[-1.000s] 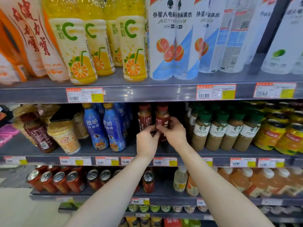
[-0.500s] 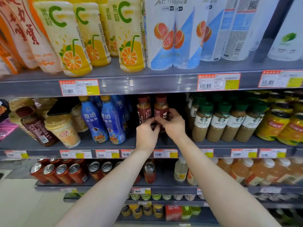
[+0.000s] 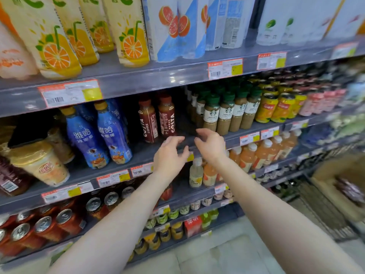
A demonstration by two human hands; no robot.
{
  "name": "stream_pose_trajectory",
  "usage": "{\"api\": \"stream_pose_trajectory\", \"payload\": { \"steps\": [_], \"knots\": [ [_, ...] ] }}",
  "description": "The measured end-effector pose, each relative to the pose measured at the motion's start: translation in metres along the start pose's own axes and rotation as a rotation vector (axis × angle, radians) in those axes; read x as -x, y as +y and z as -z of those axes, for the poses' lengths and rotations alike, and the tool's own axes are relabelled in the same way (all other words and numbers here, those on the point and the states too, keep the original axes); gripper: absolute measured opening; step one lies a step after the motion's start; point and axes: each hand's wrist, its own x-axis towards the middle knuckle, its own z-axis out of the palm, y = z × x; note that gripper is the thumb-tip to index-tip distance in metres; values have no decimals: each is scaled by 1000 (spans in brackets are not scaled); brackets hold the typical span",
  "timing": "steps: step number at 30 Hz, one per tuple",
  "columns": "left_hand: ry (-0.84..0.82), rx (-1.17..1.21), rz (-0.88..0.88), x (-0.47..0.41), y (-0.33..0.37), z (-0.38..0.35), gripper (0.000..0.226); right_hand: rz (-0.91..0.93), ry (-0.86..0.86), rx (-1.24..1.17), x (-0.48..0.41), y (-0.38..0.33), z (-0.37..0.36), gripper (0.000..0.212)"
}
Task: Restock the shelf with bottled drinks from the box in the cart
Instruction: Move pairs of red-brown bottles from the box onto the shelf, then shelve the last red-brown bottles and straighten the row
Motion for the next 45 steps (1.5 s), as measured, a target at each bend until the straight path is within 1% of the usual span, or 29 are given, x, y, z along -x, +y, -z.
{"api": "stream_pose_trajectory", "payload": {
  "steps": [3,4,8,10,13,17,19,21,24,27,30,33,36,39,45],
  "knots": [
    [-152,-155,-303,13,13,-20,34,-102,94,139,34,26,27,45],
    [-200,-178,-366,19,19,-29,34,-138,109,194,46,39,37,45],
    [-300,-155,-421,38,59,-78,39,-292,88,410,95,100,90,45],
    [-386,-130,-446,44,89,-102,44,-367,88,479,119,129,121,46],
    [-487,-151,-500,56,139,-138,44,-475,108,515,150,169,168,49],
    [-559,-160,-584,73,210,-194,42,-596,142,536,173,235,231,54],
    [-596,-167,-626,80,248,-229,39,-643,159,538,181,269,265,51],
    [-630,-161,-645,86,288,-261,41,-684,185,524,185,301,301,48],
    [-638,-185,-655,92,345,-309,47,-718,212,523,189,351,354,45],
    [-647,-209,-635,97,403,-358,51,-723,209,528,188,407,407,48],
    [-673,-232,-584,96,445,-399,53,-718,184,534,176,465,448,53],
    [-682,-259,-567,90,474,-438,52,-713,168,528,160,513,475,54],
    [-686,-294,-570,77,493,-482,48,-702,157,494,140,517,499,55],
    [-708,-330,-558,62,506,-533,49,-697,116,495,109,546,520,54],
    [-790,-379,-471,22,542,-652,48,-745,27,481,41,632,561,51]
  ]
}}
